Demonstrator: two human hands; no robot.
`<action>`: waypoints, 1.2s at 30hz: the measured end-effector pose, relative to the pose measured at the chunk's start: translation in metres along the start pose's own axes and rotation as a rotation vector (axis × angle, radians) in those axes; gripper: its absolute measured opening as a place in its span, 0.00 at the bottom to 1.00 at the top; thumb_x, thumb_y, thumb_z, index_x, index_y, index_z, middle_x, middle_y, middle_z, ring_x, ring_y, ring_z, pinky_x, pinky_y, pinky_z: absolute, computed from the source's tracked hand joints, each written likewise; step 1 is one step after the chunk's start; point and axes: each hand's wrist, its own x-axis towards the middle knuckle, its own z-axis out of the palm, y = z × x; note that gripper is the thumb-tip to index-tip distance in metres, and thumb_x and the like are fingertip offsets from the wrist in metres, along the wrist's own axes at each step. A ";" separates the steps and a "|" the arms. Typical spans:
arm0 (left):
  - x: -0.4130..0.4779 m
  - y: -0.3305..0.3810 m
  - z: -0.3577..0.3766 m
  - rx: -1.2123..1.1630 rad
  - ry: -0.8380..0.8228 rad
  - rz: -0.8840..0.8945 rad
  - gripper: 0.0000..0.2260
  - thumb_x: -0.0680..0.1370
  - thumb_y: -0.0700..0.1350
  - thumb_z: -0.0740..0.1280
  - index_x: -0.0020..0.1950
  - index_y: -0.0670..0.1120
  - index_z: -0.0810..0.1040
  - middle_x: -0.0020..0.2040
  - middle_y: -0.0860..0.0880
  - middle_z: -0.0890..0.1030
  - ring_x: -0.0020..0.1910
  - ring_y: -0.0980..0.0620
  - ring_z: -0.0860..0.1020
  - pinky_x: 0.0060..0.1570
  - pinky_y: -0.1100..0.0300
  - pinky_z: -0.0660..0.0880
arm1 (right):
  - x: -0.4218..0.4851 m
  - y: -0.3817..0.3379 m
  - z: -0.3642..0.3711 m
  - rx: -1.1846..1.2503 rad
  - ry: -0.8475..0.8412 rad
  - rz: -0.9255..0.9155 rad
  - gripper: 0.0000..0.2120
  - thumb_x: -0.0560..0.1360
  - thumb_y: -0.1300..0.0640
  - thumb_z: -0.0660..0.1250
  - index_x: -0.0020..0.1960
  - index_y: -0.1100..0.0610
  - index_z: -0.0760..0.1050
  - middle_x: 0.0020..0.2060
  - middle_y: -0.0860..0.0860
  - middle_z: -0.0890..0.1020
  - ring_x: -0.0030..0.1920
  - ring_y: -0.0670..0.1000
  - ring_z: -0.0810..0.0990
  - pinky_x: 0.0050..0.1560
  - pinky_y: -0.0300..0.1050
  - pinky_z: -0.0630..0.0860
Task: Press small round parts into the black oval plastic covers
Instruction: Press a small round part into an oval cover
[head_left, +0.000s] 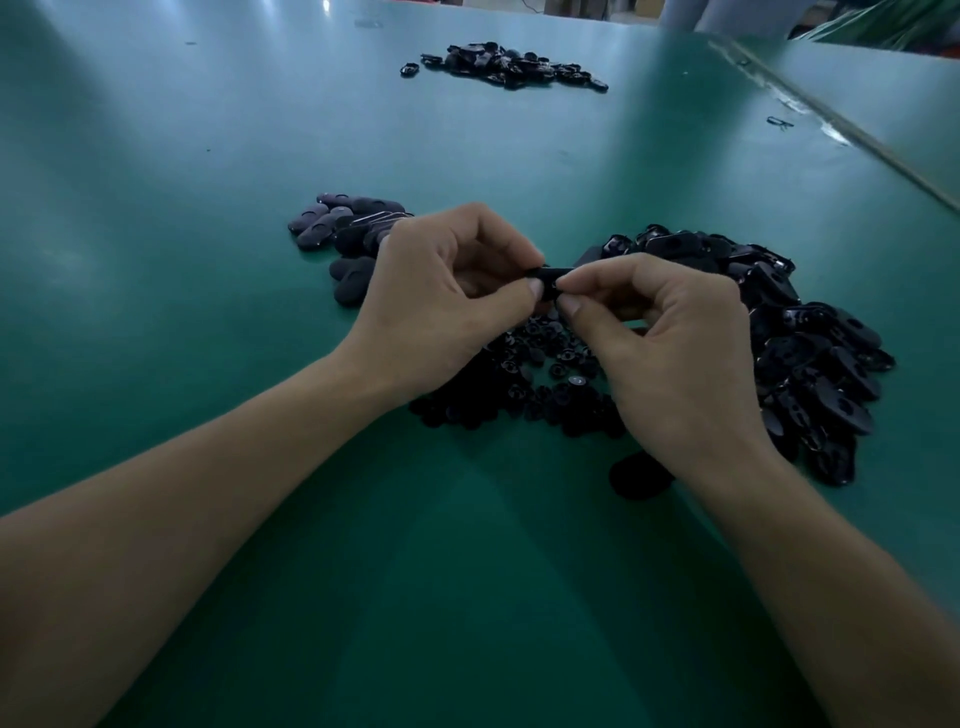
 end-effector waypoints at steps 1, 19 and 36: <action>0.000 0.000 0.000 0.003 -0.007 0.004 0.10 0.73 0.30 0.72 0.43 0.45 0.79 0.37 0.53 0.85 0.36 0.55 0.84 0.41 0.62 0.81 | 0.000 0.001 0.000 0.012 0.007 0.005 0.10 0.74 0.62 0.73 0.43 0.46 0.82 0.34 0.41 0.83 0.35 0.40 0.80 0.40 0.33 0.74; 0.000 -0.001 0.000 0.044 -0.037 0.032 0.08 0.71 0.34 0.73 0.43 0.47 0.81 0.40 0.49 0.85 0.38 0.54 0.83 0.43 0.60 0.81 | 0.001 -0.003 0.002 -0.047 0.005 0.030 0.12 0.75 0.62 0.72 0.42 0.45 0.77 0.37 0.43 0.83 0.39 0.44 0.82 0.45 0.46 0.81; -0.001 -0.001 -0.001 0.223 0.033 0.127 0.12 0.72 0.44 0.76 0.48 0.58 0.78 0.42 0.54 0.84 0.40 0.54 0.84 0.44 0.57 0.81 | -0.004 -0.010 0.004 -0.097 0.030 -0.033 0.13 0.74 0.63 0.72 0.42 0.45 0.77 0.38 0.41 0.83 0.37 0.45 0.83 0.41 0.46 0.81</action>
